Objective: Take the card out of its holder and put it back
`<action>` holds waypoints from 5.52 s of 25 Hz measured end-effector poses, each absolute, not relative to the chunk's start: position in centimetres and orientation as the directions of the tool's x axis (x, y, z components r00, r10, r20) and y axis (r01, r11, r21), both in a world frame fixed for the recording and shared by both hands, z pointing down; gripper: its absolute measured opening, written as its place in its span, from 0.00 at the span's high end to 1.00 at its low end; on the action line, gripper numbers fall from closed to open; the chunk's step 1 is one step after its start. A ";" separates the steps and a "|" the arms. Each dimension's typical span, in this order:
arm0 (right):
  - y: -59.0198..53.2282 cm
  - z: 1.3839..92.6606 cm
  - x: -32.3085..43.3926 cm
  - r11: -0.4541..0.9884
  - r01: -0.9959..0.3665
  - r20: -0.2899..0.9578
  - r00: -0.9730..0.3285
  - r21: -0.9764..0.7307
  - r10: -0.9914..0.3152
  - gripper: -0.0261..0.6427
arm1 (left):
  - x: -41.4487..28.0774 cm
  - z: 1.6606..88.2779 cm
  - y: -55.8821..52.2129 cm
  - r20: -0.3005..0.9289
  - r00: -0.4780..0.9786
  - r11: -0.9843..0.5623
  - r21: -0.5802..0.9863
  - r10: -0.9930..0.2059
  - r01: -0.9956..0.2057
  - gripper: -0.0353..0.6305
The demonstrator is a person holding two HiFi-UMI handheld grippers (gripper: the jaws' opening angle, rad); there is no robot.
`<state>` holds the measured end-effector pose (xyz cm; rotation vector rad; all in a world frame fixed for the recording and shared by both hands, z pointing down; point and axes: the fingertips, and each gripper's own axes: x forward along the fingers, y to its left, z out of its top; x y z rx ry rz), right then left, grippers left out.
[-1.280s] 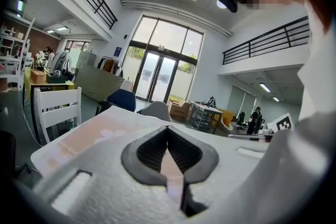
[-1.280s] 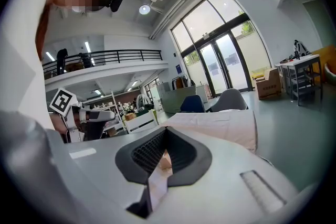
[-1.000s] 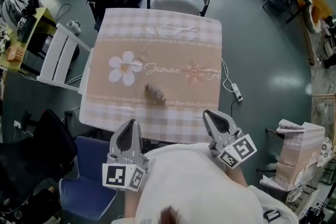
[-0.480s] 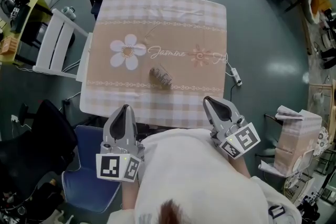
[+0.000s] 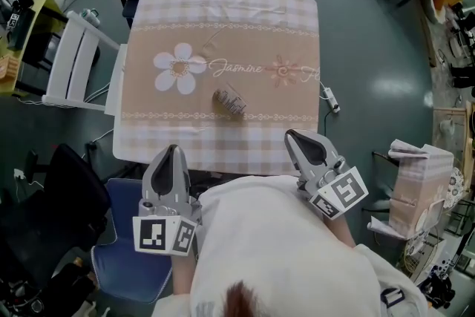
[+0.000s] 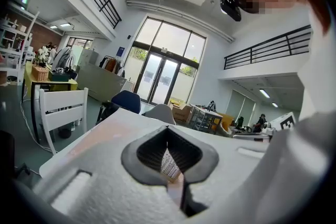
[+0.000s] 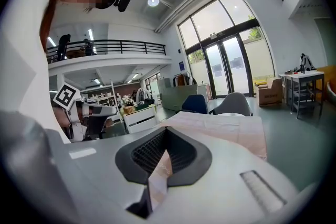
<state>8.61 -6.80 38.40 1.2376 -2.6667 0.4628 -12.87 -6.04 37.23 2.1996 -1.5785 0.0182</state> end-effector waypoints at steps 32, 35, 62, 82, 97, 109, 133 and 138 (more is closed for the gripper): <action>-16.8 51.4 0.4 0.666 -0.697 0.503 -0.689 -0.264 -0.522 0.78 | -14.5 37.4 -6.4 0.281 0.302 -0.202 0.333 -0.911 -0.921 0.95; -16.6 52.2 -0.2 0.670 -0.693 0.518 -0.689 -0.266 -0.507 0.84 | -14.5 37.3 -6.3 0.286 0.300 -0.200 0.331 -0.910 -0.922 0.95; -16.8 51.0 -0.1 0.643 -0.724 0.508 -0.663 -0.249 -0.550 0.94 | -14.8 36.9 -5.5 0.278 0.292 -0.196 0.325 -0.915 -0.925 0.95; -17.0 48.0 0.9 0.612 -0.749 0.451 -0.652 -0.254 -0.610 0.94 | -14.3 36.1 -5.4 0.260 0.311 -0.225 0.314 -0.914 -0.922 0.95; -17.0 45.2 1.5 0.580 -0.778 0.393 -0.625 -0.241 -0.674 0.94 | -14.8 35.2 -4.9 0.242 0.339 -0.260 0.305 -0.909 -0.916 0.95; -15.3 36.6 1.6 0.577 -0.780 0.195 -0.622 -0.243 -0.758 0.94 | -16.2 35.2 -3.3 0.222 0.356 -0.286 0.293 -0.908 -0.912 0.95; -5.9 29.2 11.2 0.459 -0.859 -0.028 -0.465 -0.228 -0.885 0.94 | -14.8 34.3 -3.1 0.206 0.402 -0.346 0.260 -0.892 -0.901 0.95; -4.9 31.0 10.8 0.458 -0.852 0.016 -0.478 -0.255 -0.878 0.94 | -14.6 34.2 -3.2 0.203 0.414 -0.360 0.256 -0.887 -0.897 0.95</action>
